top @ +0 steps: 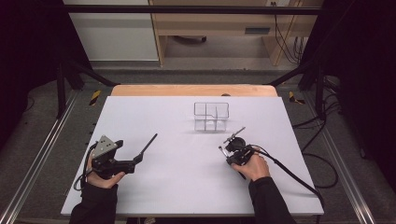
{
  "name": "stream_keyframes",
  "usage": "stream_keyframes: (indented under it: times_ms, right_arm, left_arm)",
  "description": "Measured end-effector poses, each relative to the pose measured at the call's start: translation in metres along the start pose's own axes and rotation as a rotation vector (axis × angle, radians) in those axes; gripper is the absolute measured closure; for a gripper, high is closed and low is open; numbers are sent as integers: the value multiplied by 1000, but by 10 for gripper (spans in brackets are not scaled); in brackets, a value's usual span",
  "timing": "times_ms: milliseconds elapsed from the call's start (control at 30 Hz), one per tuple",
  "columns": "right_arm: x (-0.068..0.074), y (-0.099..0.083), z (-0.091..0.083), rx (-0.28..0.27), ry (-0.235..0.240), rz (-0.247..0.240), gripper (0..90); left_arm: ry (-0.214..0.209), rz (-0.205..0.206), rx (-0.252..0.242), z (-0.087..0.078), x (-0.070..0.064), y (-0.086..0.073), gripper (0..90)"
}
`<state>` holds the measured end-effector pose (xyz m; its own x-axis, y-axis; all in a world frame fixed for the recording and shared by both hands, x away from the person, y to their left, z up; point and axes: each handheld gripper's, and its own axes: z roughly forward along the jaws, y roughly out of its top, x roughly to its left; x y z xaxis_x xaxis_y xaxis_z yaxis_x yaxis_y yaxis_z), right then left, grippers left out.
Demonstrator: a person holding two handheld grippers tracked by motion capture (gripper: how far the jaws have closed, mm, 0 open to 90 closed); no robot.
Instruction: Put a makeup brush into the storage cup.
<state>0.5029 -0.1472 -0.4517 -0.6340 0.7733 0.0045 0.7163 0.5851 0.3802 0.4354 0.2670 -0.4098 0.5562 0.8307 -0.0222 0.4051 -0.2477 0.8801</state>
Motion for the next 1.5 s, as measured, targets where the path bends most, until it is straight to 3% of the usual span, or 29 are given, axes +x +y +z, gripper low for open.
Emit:
stream_keyframes:
  times_ms: [367, 433, 700, 833, 1033, 1500]
  right_arm:
    - [0, 0, 0, -2, 11, -26, 835]
    - [0, 0, 0, -8, 8, -29, 779]
    - [1, -1, -11, -31, 3, -26, 733]
    - [-1, -1, -16, -4, -1, -43, 726]
    - [0, -1, -12, 55, -3, -53, 725]
    - [0, -2, -6, 117, -1, -55, 788]
  left_arm:
    - [0, 0, -1, 0, 0, 0, 71]
    - [0, 0, -1, 0, 0, 0, 71]
    - [-2, 1, 1, 0, 0, 0, 73]
    - [-3, 1, 1, 0, 0, 0, 74]
    - [-3, 2, 1, 0, 0, 0, 76]
    - [-5, 6, 6, 1, 0, 0, 77]
